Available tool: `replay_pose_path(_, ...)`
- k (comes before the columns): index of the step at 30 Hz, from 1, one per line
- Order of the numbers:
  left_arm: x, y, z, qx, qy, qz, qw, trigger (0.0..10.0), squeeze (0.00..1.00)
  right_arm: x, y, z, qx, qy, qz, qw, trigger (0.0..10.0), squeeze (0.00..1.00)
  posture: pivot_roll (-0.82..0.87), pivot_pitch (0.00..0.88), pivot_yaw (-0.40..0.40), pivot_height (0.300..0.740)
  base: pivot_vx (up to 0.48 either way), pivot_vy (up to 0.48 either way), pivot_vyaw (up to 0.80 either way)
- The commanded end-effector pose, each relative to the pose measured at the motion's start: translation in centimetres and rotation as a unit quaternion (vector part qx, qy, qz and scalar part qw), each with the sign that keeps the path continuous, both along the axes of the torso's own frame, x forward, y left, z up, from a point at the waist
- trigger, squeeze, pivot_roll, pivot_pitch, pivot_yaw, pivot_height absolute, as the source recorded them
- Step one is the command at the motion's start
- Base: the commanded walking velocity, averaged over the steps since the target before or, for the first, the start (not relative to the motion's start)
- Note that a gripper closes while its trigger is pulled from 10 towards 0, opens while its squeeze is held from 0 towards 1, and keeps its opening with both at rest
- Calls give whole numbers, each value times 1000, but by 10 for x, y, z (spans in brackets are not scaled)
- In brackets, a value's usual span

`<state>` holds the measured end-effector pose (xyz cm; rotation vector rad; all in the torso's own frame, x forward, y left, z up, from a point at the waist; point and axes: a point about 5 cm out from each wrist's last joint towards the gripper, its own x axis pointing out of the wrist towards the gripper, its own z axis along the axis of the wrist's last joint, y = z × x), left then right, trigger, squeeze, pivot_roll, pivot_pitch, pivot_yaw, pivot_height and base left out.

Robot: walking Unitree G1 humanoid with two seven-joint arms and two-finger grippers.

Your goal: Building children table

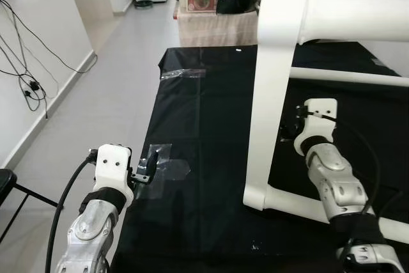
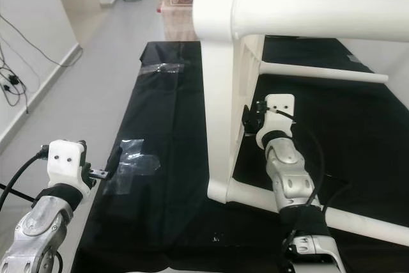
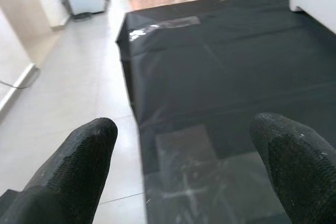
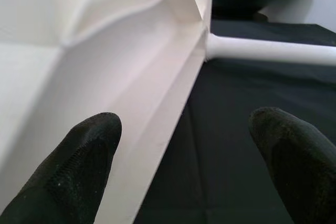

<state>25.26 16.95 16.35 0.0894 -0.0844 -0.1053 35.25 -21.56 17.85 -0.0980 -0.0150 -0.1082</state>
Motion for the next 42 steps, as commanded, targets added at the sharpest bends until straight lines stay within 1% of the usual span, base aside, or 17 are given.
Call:
replay_pose_path(1, 6, 2, 13, 5, -15, -18, 1000, 10000, 0, 2, -3, -7, -5, 21, -26, 999, 10000, 0, 20, 143, -3, 740, 0, 0, 0)
replay_pose_path(3, 17, 5, 27, 12, -34, -27, 999, 10000, 0, 3, -4, -9, -6, 30, -40, 999, 10000, 0, 22, 156, 1, 740, 0, 0, 0)
replay_pose_path(5, 20, 7, 33, 16, -42, -29, 999, 10000, 0, 3, -3, -10, -6, 31, -39, 999, 10000, 0, 22, 156, 1, 740, 0, 0, 0)
replay_pose_path(7, 34, 15, 54, 15, -69, -40, 997, 10000, 0, 4, -1, -9, -2, 30, -39, 999, 10000, 0, 24, 176, 2, 740, 0, 0, 0)
replay_pose_path(11, 42, 17, 69, 7, -84, -60, 995, 10000, 0, 4, -1, -9, 0, 31, -42, 999, 10000, 0, 26, 182, 2, 740, 0, 0, 0)
replay_pose_path(13, 46, 15, 76, 4, -90, -78, 993, 10000, 0, 4, -1, -9, -1, 33, -46, 998, 10000, 0, 27, 187, 3, 740, 0, 0, 0)
replay_pose_path(16, 63, 5, 96, -9, -107, -135, 985, 10000, 0, 6, -5, -14, -16, 51, -74, 996, 10000, 0, 19, 206, 13, 740, 0, 0, 0)
replay_pose_path(17, 63, 5, 96, -9, -107, -135, 985, 10000, 0, 6, -5, -14, -16, 51, -74, 996, 10000, 0, 19, 206, 13, 740, 0, 0, 0)
replay_pose_path(19, 73, -4, 106, -20, -112, -158, 981, 10000, 0, 11, -7, -16, -24, 64, -97, 993, 10000, 0, 17, 233, 20, 740, 0, 0, 0)
replay_pose_path(26, 84, -10, 108, -60, -102, -168, 979, 10000, 0, 20, -3, -16, -28, 73, -113, 990, 10000, 0, 12, 275, 27, 740, 0, 0, 0)
replay_pose_path(29, 89, -18, 108, -112, -82, -204, 969, 10000, 0, 28, 3, -9, -30, 66, -110, 991, 10000, 0, 11, 326, 33, 740, 0, 0, 0)
replay_pose_path(31, 94, -24, 108, -127, -72, -243, 959, 10000, 0, 32, 5, -1, -27, 55, -108, 992, 10000, 0, 0, 343, 35, 740, 0, 0, 0)
replay_pose_path(33, 98, -30, 110, -132, -68, -275, 950, 10000, 0, 36, 6, 7, -22, 46, -110, 993, 10000, 0, -8, 357, 36, 740, 0, 0, 0)
replay_pose_path(34, 98, -30, 110, -132, -68, -275, 950, 10000, 0, 36, 6, 7, -22, 46, -110, 993, 10000, 0, -8, 357, 36, 740, 0, 0, 0)
replay_pose_path(38, 106, -39, 115, -147, -69, -309, 937, 10000, 0, 38, 6, 15, -15, 35, -115, 993, 10000, 0, -19, 373, 34, 740, 0, 0, 0)
replay_pose_path(40, 118, -50, 119, -142, -68, -325, 932, 10000, 0, 40, 9, 19, -7, 26, -117, 993, 10000, 0, -34, 390, 38, 740, 0, 0, 0)
replay_pose_path(42, 129, -60, 124, -131, -69, -328, 933, 10000, 0, 41, 12, 24, 1, 16, -115, 993, 10000, 0, -45, 398, 45, 740, 0, 0, 0)
